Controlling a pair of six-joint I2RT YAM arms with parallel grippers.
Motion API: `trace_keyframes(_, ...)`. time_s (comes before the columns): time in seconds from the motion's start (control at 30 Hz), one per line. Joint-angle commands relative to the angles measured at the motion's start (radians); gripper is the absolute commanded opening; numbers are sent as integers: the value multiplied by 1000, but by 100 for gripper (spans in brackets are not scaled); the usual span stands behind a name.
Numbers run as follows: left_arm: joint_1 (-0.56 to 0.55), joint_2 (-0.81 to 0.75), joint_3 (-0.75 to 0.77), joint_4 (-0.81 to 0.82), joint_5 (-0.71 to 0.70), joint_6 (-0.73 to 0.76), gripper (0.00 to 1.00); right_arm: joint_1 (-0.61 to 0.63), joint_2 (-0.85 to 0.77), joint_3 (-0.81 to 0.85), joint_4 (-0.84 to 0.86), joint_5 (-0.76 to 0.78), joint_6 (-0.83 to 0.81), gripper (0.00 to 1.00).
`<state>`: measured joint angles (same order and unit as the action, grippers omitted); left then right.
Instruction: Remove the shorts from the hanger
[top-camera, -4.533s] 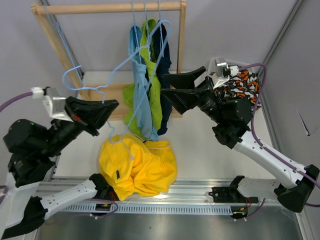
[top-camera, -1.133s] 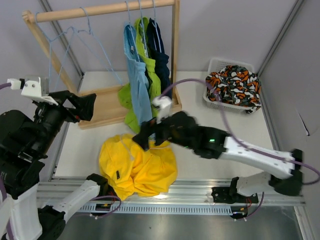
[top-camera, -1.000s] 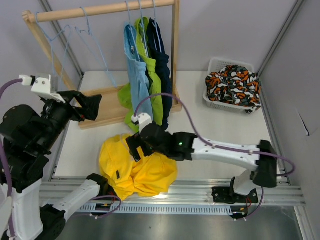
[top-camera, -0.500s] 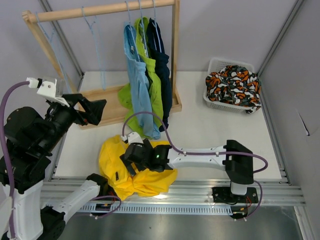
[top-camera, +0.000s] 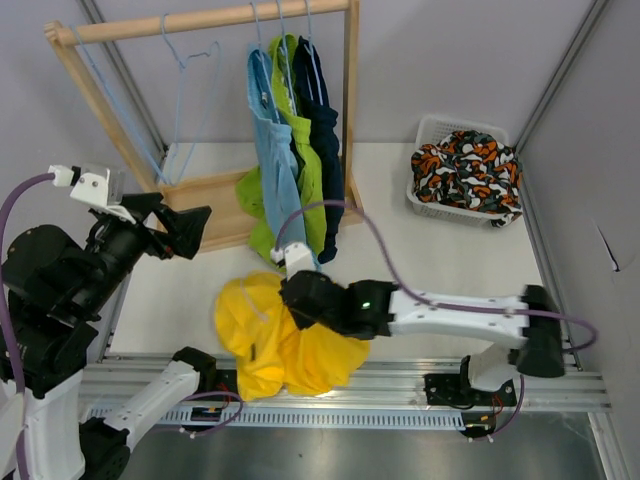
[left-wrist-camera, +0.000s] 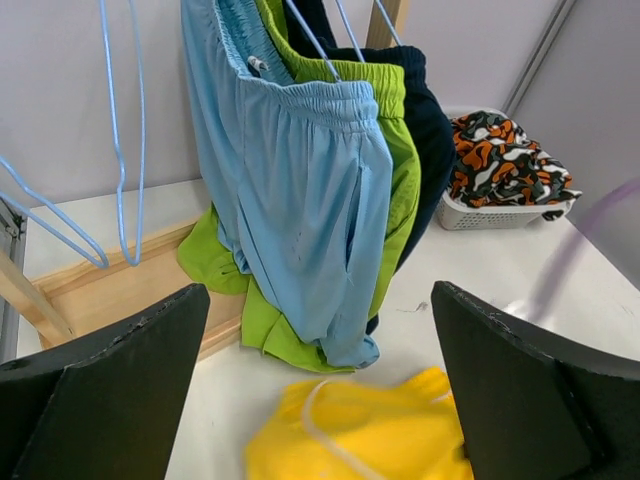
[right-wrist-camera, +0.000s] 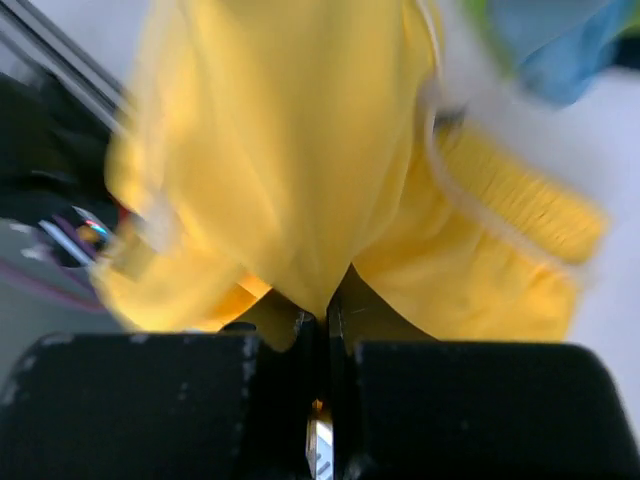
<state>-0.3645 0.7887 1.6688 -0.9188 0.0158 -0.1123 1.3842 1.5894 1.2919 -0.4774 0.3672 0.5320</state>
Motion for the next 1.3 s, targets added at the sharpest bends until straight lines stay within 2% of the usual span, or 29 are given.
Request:
trace_keyframes(0.0,-5,-14,14,11,30,16,99,18,-268,269,-137,249,-102,0)
trace_keyframes(0.1,-4,-22,19,26,41,3,99,-2,-367,454,-159,351,-225,0)
trace_keyframes(0.2,-4,0,55,25,114,-6,99,-92,-390,594,-112,401,-384,0)
trace_keyframes(0.3,-5,20,74,44,209,-20,99,-261,-332,725,-52,383,-516,0)
trace_keyframes(0.4,-5,29,69,70,265,-20,99,-497,-225,835,13,250,-576,0)
trace_keyframes(0.43,-5,30,69,72,279,-20,99,-560,-185,948,8,172,-575,0)
trace_keyframes(0.47,-5,33,68,72,282,-18,99,-679,-142,1010,2,138,-570,0)
trace_keyframes(0.53,-5,34,46,84,285,-18,99,-790,-8,1197,-13,31,-537,0)
trace_keyframes(0.57,-4,32,39,92,286,-20,99,-886,71,1246,-9,-3,-520,0)
trace_keyframes(0.63,-5,17,-4,123,303,-38,99,-971,125,1300,32,-97,-446,0)
trace_keyframes(0.7,-5,11,-20,150,318,-61,99,-1078,153,1240,89,-166,-364,0)
trace_keyframes(0.73,-5,7,-38,159,322,-64,99,-1105,149,1181,177,-178,-347,0)
trace_keyframes(0.77,-4,7,-43,161,323,-67,99,-1123,136,999,244,-178,-339,0)
trace_keyframes(0.8,-4,9,-49,169,320,-70,99,-1148,118,883,331,-174,-339,0)
trace_keyframes(0.83,-5,12,-50,170,319,-72,99,-1162,78,766,522,-156,-336,0)
trace_keyframes(0.87,-5,14,-50,170,317,-72,99,-1171,67,571,599,-145,-336,0)
trace_keyframes(0.93,-5,17,-49,170,317,-73,99,-1211,70,444,707,-99,-301,0)
trace_keyframes(1.1,-5,32,-52,176,329,-90,99,-1281,73,85,804,-28,-204,0)
trace_keyframes(1.27,-8,119,20,166,342,-98,99,-1312,81,-80,771,-40,-95,0)
